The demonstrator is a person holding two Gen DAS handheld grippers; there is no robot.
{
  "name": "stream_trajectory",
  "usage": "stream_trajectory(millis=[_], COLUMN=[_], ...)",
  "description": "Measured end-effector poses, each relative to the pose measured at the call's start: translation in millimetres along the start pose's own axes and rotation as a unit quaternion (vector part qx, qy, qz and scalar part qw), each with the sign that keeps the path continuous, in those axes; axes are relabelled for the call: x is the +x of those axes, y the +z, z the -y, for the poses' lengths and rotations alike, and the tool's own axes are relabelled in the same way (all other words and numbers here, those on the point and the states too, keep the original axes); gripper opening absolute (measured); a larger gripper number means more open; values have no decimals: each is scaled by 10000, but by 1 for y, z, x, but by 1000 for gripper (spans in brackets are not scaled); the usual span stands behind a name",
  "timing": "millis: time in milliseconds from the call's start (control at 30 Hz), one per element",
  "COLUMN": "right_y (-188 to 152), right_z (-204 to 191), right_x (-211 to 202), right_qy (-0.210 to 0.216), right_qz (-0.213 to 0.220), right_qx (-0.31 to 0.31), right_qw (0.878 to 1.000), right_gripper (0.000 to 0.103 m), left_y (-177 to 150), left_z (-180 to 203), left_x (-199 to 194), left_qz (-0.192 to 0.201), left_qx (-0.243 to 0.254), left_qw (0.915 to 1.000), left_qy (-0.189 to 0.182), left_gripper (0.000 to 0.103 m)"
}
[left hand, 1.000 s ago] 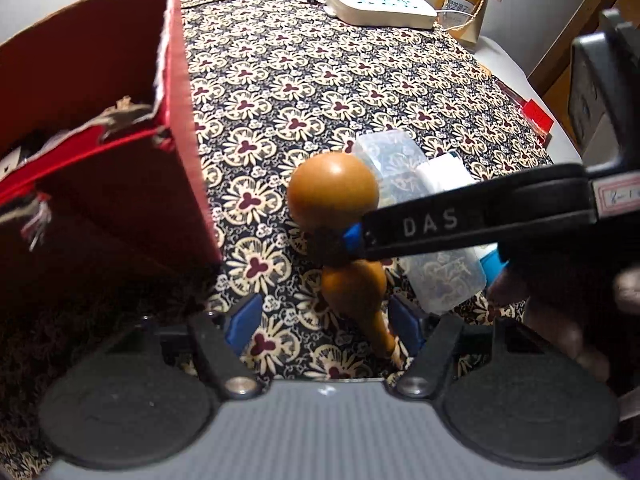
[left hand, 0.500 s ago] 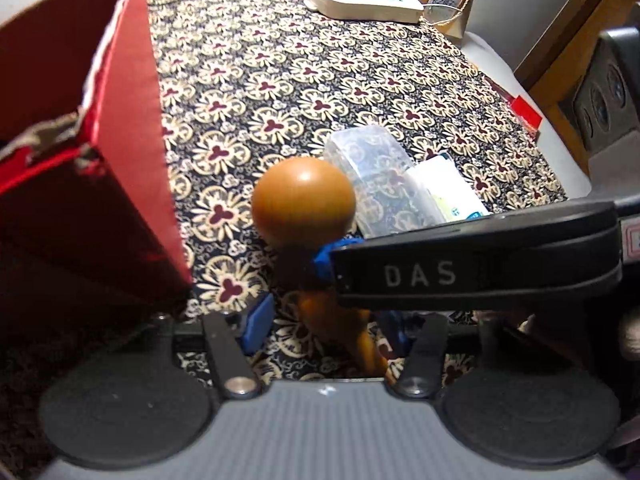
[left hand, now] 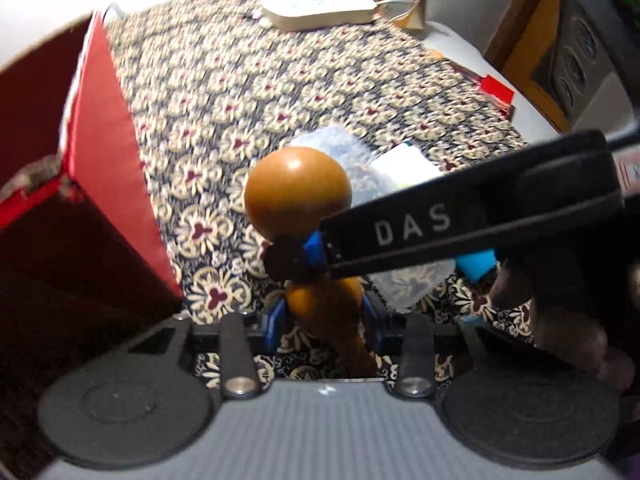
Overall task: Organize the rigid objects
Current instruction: 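Lift the orange gourd and carry it with both grippers into the red box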
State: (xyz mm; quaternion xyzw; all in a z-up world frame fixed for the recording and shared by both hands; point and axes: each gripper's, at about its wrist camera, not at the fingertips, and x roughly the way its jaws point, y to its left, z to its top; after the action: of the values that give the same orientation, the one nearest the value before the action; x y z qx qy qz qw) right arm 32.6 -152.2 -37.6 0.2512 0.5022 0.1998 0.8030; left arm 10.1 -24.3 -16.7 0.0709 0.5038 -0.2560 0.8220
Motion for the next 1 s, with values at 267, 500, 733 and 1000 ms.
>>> stream_trajectory(millis=[267, 500, 733, 1000], right_y=[11, 42, 70, 82], right_z=[-45, -106, -163, -196], right_x=[-37, -42, -3, 73], right_qy=[89, 339, 538, 370], right_qz=[819, 1353, 1339, 621], right_qx=[-336, -887, -1379, -1588], right_qw=[9960, 9862, 9799, 9847], right_gripper=[11, 11, 11, 11], left_y=[13, 31, 36, 26], left_z=[-4, -38, -99, -171], left_x=[-49, -104, -139, -122], left_qz=[708, 1441, 1805, 1446], left_qx=[500, 650, 462, -70], left_qw=[9962, 9872, 9807, 9867], left_qy=[62, 235, 594, 734], left_gripper=[39, 38, 38, 38])
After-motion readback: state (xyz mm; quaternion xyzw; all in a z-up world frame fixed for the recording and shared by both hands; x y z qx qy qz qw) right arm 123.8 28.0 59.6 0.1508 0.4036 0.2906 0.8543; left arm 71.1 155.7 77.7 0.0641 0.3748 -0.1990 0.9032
